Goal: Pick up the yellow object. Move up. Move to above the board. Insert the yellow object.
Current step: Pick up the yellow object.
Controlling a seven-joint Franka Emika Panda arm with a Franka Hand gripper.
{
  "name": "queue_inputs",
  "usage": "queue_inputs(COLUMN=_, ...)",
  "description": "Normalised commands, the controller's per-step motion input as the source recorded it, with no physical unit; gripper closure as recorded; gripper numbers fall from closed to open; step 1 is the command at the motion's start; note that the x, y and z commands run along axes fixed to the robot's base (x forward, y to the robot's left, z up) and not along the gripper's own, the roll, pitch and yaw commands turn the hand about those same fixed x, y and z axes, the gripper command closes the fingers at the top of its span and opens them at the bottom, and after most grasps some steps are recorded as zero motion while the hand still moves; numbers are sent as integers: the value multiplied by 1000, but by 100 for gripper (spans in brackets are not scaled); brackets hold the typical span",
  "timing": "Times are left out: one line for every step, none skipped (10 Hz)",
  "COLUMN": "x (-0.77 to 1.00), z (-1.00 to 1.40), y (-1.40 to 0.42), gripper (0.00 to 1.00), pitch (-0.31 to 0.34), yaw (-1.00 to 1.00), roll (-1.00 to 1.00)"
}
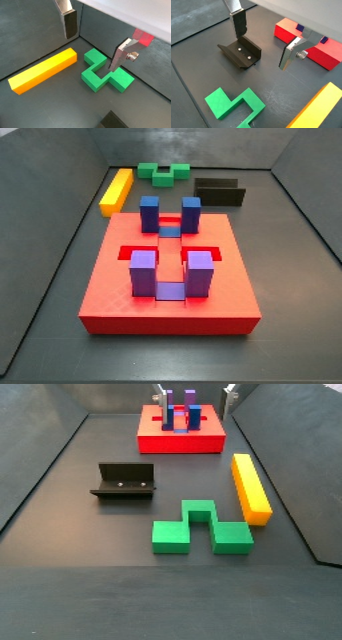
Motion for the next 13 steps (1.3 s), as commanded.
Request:
queue_inputs(x=126, z=-100, y=54, gripper=0, pitch=31, yaw=123, roll=83)
queue_inputs(x=226, z=-43, y=106, gripper=0, pitch=76, yaw=163, roll=104)
queue_inputs(x=266, z=-57, y=149, gripper=0, pitch=90, yaw=191, roll=116)
queue_inputs(x=300, z=-140, y=209, gripper=0, pitch=71, yaw=166, roll=64)
queue_inputs(x=383, z=-237, y=334, gripper=0, pitch=49, yaw=157, roll=0)
queue_inputs(x=286, z=-257, y=243, gripper=0, pitch=126, yaw=134, roll=224)
queue_inputs(x=237, z=-209, y=226, gripper=0, pitch=104, yaw=166, roll=229)
queue_inputs(x=243, z=-197, y=177, gripper=0, pitch=67, yaw=177, roll=157)
queue_inputs(x=157, z=-169, y=80, gripper=0, pitch=51, yaw=97, roll=74)
queue_inputs(x=40, z=-77, y=26, gripper=0, pitch=50, yaw=0, roll=43)
queue_inputs(x=0, z=-43, y=51, gripper=0, pitch=50, yaw=0, roll=37)
queue_inputs(x=6, z=-31, y=46, gripper=0, pitch=24, yaw=0, roll=4)
queue_inputs(x=0, z=-3, y=37, gripper=0, pitch=11, yaw=0, roll=0)
